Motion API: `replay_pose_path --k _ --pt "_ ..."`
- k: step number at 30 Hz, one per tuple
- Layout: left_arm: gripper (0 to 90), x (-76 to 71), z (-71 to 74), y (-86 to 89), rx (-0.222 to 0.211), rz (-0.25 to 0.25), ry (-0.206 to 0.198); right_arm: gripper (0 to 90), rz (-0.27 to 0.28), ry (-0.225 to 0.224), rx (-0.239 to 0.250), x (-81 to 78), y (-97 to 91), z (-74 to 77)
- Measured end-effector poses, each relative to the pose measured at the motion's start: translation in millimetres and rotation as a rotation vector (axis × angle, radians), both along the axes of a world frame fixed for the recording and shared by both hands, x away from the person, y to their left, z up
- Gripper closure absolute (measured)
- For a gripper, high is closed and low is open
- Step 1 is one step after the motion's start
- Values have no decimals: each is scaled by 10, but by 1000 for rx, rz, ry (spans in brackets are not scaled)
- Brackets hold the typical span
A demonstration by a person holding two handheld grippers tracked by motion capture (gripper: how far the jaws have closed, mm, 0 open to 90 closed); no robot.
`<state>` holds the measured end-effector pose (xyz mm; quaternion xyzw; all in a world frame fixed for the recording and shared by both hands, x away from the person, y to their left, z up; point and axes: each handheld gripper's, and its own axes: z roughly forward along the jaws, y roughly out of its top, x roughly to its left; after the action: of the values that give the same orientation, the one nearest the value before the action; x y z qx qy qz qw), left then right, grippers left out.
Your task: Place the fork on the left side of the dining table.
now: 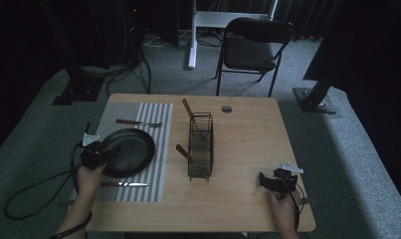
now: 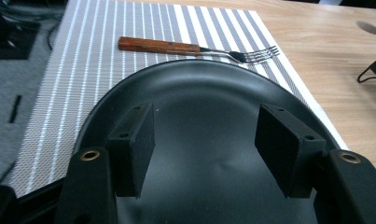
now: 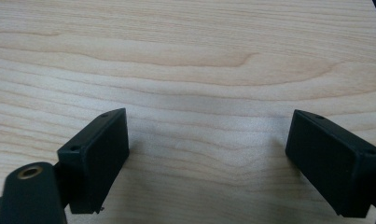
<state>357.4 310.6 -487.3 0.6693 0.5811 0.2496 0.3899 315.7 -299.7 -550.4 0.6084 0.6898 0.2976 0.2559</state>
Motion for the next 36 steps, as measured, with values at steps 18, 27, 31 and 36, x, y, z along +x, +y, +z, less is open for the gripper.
replay_pose_path --k 18,27,31,36 --pt "382 -462 -74 -37 2 -41 -32 129 0 0 0 0 0 0" --pt "382 -656 -165 -11 19 -49 -19 129 -1 1 1 0 1 1" --pt "382 -762 -230 -72 33 -62 -29 129 -1 1 1 0 1 1" --pt "381 -809 -311 -71 62 -69 -16 129 -1 1 1 0 1 1"
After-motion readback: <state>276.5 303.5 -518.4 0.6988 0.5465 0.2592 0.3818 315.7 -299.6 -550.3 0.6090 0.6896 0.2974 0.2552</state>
